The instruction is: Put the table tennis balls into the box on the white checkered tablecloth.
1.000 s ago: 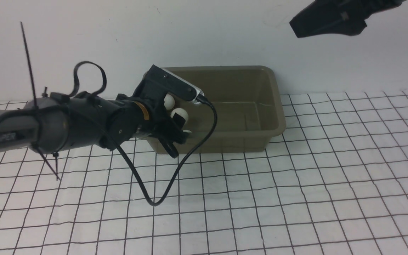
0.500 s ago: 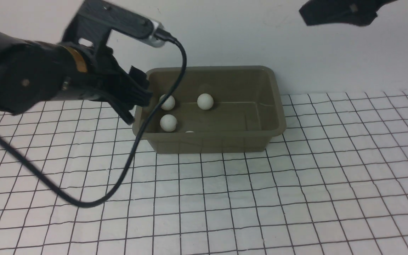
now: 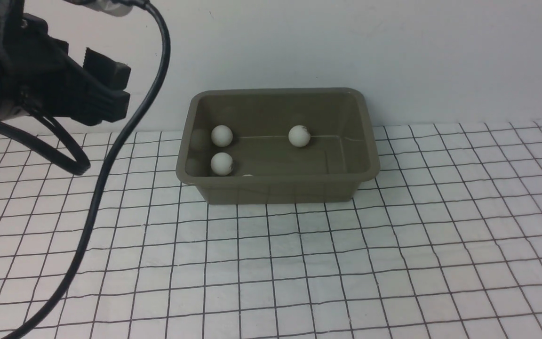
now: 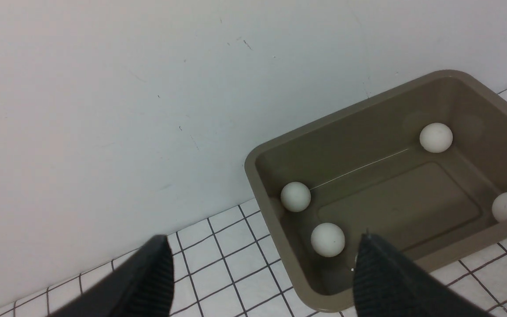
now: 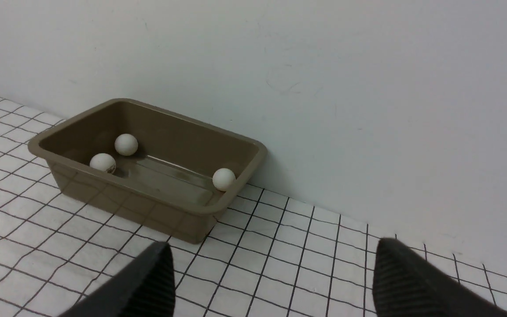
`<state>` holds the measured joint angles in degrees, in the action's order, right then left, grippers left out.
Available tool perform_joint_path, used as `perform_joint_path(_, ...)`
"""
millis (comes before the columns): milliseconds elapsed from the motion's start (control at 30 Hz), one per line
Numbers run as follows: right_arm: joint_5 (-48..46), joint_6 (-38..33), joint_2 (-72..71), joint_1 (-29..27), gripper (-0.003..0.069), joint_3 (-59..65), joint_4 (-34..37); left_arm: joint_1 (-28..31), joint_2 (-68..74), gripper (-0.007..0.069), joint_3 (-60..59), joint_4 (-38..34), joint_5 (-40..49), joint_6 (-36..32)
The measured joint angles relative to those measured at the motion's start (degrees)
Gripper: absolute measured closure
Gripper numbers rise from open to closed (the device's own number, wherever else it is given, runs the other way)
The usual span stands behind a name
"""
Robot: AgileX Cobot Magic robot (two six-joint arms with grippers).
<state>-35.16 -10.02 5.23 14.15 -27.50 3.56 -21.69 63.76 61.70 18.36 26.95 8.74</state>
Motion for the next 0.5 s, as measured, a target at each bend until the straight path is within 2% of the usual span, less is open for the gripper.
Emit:
perform_joint_path(200, 6.4, 2.9, 0.0, 0.0, 0.0111, 5.4, 0.0, 0.0, 0.0, 0.0132, 0.0, -1.1, 0.0, 0.0)
perform_joint_path(500, 2.1, 3.0, 0.0, 0.0, 0.0111, 9.3, 0.0, 0.0, 0.0, 0.0153, 0.0, -1.1, -0.5, 0.0)
